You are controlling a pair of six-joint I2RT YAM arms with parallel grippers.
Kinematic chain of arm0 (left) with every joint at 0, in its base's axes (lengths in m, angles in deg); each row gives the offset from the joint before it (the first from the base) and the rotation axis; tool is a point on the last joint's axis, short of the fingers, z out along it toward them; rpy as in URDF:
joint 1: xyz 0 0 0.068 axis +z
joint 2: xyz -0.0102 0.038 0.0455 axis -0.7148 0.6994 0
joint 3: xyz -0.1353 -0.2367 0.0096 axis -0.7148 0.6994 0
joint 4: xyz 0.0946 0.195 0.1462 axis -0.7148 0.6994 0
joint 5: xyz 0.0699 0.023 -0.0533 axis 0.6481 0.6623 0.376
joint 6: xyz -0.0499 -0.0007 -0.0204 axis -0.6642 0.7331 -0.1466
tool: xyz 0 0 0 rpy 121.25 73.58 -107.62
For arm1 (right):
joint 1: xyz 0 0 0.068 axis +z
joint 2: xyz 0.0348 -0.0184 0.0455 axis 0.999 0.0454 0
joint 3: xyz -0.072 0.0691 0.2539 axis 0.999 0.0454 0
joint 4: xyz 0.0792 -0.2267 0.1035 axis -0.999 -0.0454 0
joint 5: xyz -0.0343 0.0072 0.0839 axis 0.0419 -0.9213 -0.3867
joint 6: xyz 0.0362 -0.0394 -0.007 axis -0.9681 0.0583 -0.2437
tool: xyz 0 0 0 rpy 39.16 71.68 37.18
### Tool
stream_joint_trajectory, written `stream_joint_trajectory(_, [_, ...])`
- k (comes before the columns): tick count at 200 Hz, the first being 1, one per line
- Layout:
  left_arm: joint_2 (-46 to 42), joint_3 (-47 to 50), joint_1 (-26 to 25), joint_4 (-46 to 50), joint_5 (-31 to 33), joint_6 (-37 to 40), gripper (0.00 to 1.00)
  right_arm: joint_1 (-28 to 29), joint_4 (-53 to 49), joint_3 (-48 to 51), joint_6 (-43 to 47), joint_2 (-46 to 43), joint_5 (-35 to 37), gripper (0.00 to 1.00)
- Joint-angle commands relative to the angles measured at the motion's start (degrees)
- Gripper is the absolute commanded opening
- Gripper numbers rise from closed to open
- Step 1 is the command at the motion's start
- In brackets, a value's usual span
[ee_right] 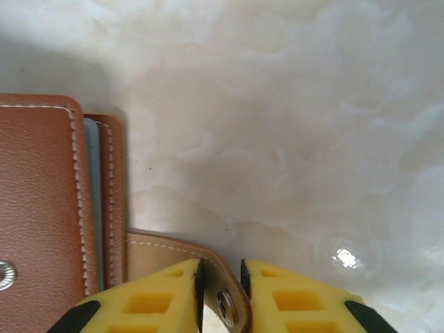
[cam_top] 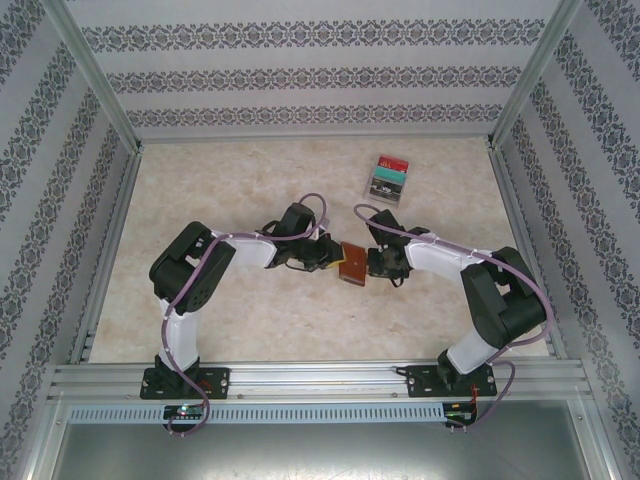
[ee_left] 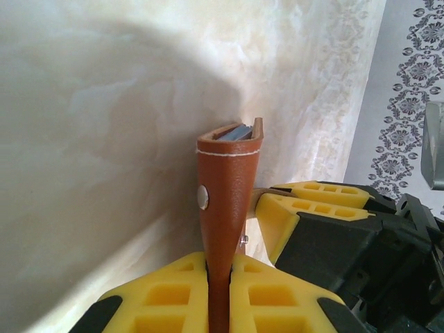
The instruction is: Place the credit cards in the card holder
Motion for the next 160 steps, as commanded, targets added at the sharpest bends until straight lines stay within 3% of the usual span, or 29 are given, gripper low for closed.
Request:
stream_joint_trajectory(1, [-2.44, 1.72, 0.33, 1.03, 1.74, 1.58, 0.12, 0.48, -2.89, 1.23, 1.82, -0.07, 2.79, 0.19])
stream_joint_trajectory(103, [-8.07, 10.19, 0.38, 1.68, 6.27, 1.64, 0.09, 5.06, -8.84, -4.66, 1.77, 5.37, 10.19, 0.22])
stream_joint_trajectory(160, [-8.04, 10.17, 0.38, 6.22, 7.18, 4.04, 0.10, 4.61, -7.70, -5.19, 1.77, 4.55, 5.84, 0.28])
